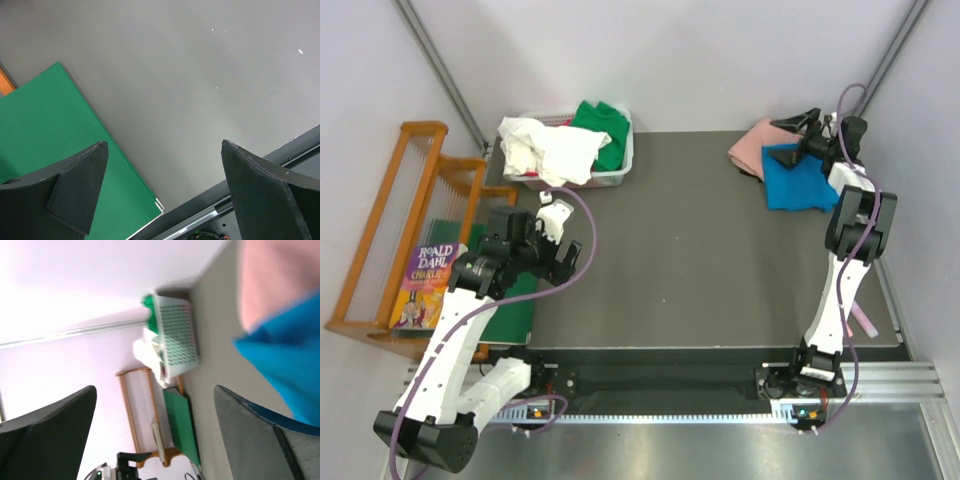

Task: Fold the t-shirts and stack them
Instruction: Neatly place the folded tshirt to the corner, then reset both grippers

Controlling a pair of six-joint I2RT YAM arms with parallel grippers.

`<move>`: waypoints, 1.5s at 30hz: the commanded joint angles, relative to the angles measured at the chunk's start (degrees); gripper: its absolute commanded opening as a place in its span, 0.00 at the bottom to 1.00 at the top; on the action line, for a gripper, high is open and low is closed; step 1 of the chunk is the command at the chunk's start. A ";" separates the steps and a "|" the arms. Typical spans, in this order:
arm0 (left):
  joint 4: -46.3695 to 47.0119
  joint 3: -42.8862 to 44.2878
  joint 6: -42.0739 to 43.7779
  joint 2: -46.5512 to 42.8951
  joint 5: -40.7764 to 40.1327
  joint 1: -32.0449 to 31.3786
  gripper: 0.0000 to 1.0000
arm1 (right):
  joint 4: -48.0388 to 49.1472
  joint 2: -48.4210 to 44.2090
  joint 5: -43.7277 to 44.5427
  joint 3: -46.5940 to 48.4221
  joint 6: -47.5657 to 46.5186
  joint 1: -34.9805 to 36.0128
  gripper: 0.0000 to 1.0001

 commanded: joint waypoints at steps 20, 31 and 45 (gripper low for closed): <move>1.31 0.59 0.23 0.35 -2.26 0.31 0.99 | -7.04 11.18 1.30 9.79 -13.22 -3.36 1.00; 13.34 1.28 -5.04 3.85 -11.13 0.40 0.99 | 7.34 -20.79 0.15 -2.69 -14.74 2.70 1.00; 18.18 5.59 -14.44 17.74 -3.23 10.68 0.99 | -36.48 -75.39 38.37 -34.50 -55.67 16.13 1.00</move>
